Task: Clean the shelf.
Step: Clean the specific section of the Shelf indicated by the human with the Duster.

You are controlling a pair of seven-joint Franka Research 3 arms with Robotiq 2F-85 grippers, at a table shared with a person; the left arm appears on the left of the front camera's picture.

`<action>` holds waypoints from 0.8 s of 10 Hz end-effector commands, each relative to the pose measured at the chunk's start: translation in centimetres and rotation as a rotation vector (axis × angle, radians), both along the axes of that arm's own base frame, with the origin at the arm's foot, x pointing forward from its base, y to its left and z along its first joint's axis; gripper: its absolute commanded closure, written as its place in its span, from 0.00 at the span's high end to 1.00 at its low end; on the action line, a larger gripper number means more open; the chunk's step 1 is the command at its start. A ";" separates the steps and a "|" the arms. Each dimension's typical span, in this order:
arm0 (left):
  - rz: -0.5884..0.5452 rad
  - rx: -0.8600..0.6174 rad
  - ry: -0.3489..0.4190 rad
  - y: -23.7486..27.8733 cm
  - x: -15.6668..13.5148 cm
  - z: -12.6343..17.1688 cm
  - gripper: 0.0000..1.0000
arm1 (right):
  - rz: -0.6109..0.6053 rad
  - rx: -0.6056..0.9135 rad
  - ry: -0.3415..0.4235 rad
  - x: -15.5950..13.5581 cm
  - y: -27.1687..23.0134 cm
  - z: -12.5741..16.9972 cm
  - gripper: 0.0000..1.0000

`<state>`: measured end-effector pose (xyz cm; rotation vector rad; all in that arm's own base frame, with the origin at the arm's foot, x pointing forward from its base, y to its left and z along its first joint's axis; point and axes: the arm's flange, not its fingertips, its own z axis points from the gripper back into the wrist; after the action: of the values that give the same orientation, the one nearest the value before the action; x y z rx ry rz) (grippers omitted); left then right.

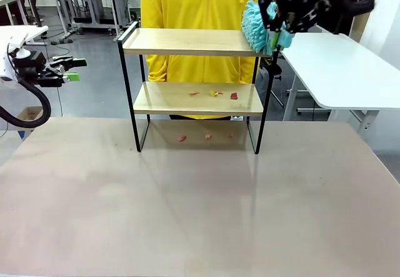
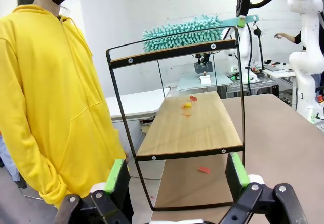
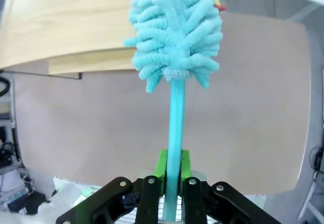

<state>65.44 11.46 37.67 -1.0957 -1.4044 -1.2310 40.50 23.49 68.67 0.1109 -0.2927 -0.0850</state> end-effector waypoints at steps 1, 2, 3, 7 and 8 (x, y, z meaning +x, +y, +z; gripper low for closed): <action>-0.002 0.001 -0.004 0.0 -0.2 0.3 1.00 | -0.052 -0.018 0.017 0.9 1.5 -0.8 0.13; -0.002 0.001 -0.004 0.0 -0.2 0.3 1.00 | -0.052 -0.018 0.017 0.9 1.5 -0.8 0.13; -0.002 0.001 -0.004 0.0 -0.2 0.3 1.00 | -0.052 -0.018 0.017 0.9 1.5 -0.8 0.13; -0.002 0.001 -0.004 0.0 -0.2 0.3 1.00 | 0.119 0.025 0.029 -0.6 -1.4 0.0 0.13; -0.002 0.001 -0.004 0.0 -0.2 0.3 1.00 | 0.233 0.059 0.014 -1.5 -3.4 1.3 0.13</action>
<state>65.44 11.45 37.67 -1.0959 -1.4043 -1.2310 40.49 23.03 69.14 0.1336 -0.2800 0.0060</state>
